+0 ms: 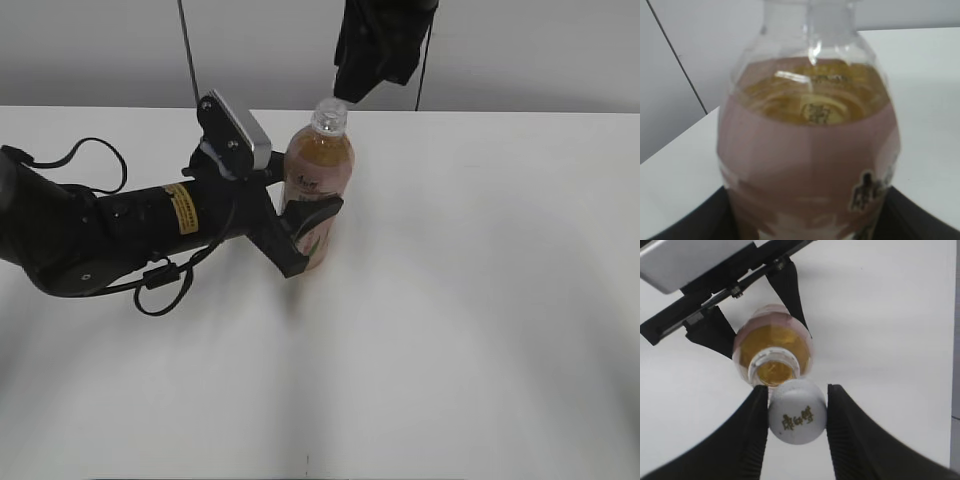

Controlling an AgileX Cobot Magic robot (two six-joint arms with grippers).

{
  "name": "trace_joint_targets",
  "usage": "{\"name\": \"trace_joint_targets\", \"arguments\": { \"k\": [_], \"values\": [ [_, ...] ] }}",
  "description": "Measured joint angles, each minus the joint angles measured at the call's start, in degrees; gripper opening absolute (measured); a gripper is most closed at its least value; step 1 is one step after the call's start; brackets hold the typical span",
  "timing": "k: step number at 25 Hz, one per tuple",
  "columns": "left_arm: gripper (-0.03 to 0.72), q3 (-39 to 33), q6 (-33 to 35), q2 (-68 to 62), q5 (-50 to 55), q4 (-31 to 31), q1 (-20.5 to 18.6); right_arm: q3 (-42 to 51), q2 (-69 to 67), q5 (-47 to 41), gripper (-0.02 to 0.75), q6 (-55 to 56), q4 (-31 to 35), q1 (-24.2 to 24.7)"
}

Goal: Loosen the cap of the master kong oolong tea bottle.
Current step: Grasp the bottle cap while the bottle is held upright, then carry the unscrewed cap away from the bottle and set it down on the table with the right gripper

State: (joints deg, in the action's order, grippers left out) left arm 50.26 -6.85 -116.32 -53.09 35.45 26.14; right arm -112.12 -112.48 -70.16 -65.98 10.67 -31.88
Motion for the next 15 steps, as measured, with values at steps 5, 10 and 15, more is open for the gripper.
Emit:
{"name": "trace_joint_targets", "arguments": {
  "k": [5, 10, 15],
  "values": [
    [0.398, 0.0, 0.0, 0.0, 0.0, 0.0, 0.0, 0.0, 0.5, 0.0, 0.273, 12.1, -1.9, 1.3],
    [0.398, 0.0, 0.0, 0.0, 0.0, 0.0, 0.0, 0.2, 0.5, 0.0, 0.273, 35.8, -3.8, 5.7],
    [0.398, 0.0, -1.7, 0.0, -1.0, -1.0, 0.0, 5.2, 0.6, 0.1, 0.273, 48.0, -5.0, 9.4]
  ]
}}
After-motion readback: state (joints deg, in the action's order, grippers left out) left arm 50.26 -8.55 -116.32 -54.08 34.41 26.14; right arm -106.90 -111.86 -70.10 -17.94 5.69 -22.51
